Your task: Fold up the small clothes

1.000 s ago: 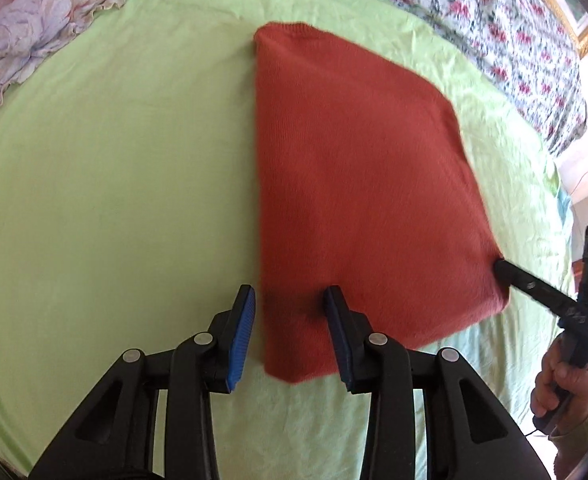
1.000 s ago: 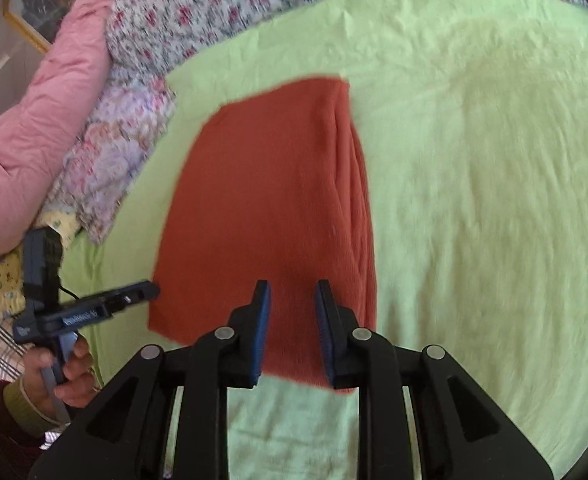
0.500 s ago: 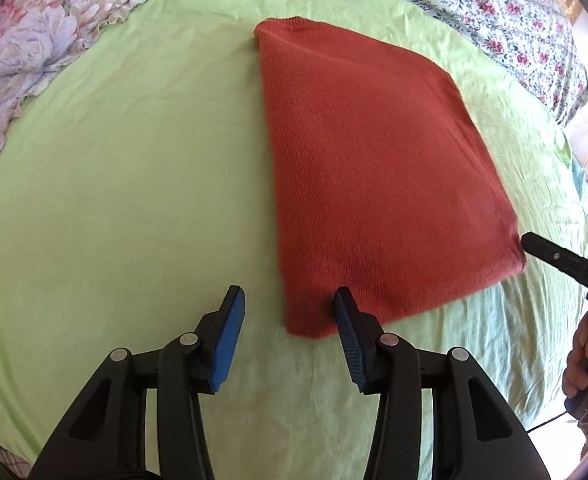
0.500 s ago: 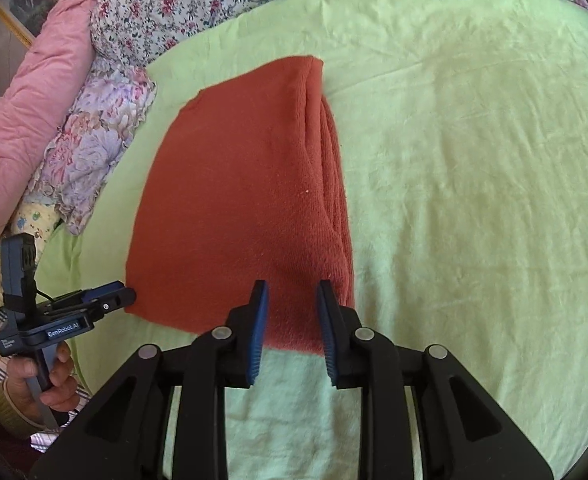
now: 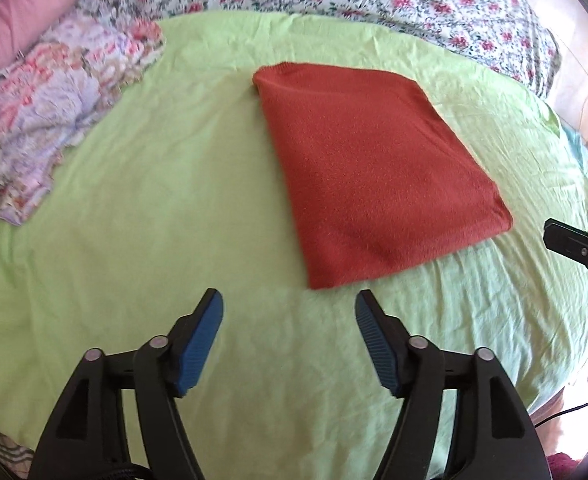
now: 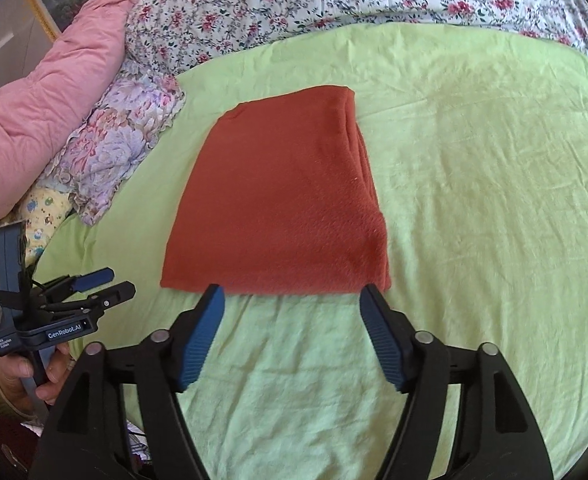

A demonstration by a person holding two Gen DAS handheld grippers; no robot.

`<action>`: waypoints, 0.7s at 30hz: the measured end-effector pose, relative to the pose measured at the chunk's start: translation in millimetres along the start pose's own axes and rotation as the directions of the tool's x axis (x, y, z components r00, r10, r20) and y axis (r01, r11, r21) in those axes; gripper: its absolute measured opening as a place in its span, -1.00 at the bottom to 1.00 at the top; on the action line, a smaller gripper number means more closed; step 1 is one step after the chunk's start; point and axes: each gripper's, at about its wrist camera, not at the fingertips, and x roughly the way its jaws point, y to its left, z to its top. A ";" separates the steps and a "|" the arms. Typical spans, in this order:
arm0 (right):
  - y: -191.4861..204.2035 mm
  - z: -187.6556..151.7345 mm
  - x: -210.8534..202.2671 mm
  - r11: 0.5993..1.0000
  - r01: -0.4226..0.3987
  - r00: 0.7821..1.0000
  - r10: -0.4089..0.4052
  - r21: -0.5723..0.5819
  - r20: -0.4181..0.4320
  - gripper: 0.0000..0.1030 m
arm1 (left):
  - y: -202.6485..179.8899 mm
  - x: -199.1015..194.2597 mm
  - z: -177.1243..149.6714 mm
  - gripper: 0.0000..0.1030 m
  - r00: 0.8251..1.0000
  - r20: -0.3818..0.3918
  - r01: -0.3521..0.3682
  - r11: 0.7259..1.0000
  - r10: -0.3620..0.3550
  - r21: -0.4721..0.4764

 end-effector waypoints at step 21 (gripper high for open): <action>32.0 -28.0 -6.4 0.989 0.106 0.994 -0.104 -0.105 0.030 0.85 | 22.0 -17.1 -7.0 0.60 0.994 0.034 -0.108 0.994 0.108 -0.017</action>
